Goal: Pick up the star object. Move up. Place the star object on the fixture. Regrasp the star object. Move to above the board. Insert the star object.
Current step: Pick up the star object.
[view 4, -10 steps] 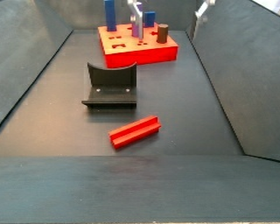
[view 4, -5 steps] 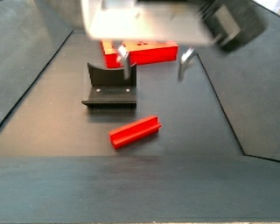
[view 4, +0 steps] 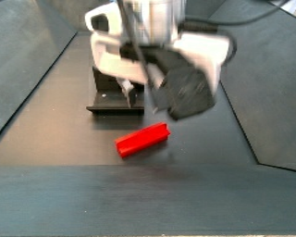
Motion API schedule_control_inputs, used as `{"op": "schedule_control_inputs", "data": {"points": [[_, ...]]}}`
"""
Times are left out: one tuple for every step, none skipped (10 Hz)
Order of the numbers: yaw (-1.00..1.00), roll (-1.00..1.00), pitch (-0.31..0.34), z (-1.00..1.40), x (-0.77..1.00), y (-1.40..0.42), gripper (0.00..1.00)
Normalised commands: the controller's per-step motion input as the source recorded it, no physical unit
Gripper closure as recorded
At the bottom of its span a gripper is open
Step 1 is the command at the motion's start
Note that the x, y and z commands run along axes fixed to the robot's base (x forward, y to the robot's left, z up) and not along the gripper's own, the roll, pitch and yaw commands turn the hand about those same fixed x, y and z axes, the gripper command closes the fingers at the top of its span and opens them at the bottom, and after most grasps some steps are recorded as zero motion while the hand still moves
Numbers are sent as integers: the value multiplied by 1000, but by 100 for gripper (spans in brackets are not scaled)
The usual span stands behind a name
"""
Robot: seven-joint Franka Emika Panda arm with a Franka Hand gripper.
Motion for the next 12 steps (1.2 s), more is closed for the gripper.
{"op": "schedule_control_inputs", "data": {"points": [[-483,0,0,-1000,-80,560,0],[-583,40,6,-1000,143,337,0],[-691,57,20,-1000,206,197,0],[-711,40,0,-1000,220,134,0],[-680,21,0,-1000,314,0,0],[-86,-77,-183,43,-220,54,0],[0,94,0,-3,0,-26,0],[0,0,41,0,37,0,0],[0,0,0,0,0,0,100],[0,0,0,0,0,0,100],[0,0,0,0,0,0,100],[0,0,0,0,0,0,100]]}}
